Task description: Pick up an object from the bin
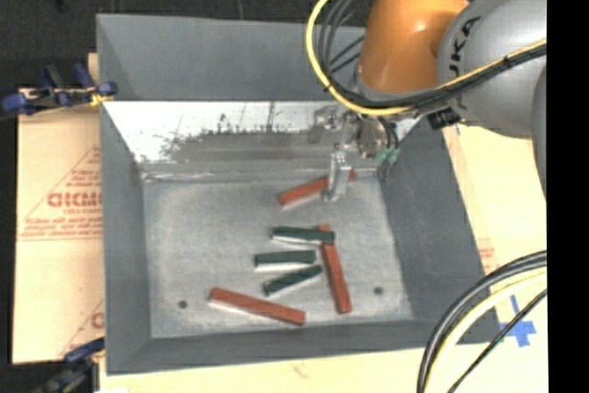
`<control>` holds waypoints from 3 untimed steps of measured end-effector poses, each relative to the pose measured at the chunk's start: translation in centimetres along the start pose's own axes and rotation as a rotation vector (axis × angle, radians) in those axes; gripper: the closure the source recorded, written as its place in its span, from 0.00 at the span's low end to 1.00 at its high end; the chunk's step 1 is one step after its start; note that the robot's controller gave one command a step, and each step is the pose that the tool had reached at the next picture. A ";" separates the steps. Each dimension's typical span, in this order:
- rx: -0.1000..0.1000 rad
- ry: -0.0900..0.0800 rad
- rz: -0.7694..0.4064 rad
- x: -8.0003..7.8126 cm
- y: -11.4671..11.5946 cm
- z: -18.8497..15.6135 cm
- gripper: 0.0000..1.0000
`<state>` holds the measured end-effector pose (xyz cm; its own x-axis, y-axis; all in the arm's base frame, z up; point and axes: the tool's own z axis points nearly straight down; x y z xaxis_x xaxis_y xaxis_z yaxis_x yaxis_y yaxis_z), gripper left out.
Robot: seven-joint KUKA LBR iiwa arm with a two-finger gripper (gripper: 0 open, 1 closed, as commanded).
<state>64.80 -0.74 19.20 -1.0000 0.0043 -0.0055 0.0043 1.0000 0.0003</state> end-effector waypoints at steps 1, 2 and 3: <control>0.000 -0.004 0.009 -0.4 -1.9 8.0 0.00; -0.003 0.011 0.086 -0.5 -3.8 12.1 0.00; -0.004 0.010 0.105 -0.4 -4.1 12.1 0.00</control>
Offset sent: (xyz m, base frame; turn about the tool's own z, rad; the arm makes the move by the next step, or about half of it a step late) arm 0.0053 -0.0385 -0.1220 0.0874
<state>65.24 -4.79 7.11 -0.9940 0.1093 0.0051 0.1093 0.9940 0.0042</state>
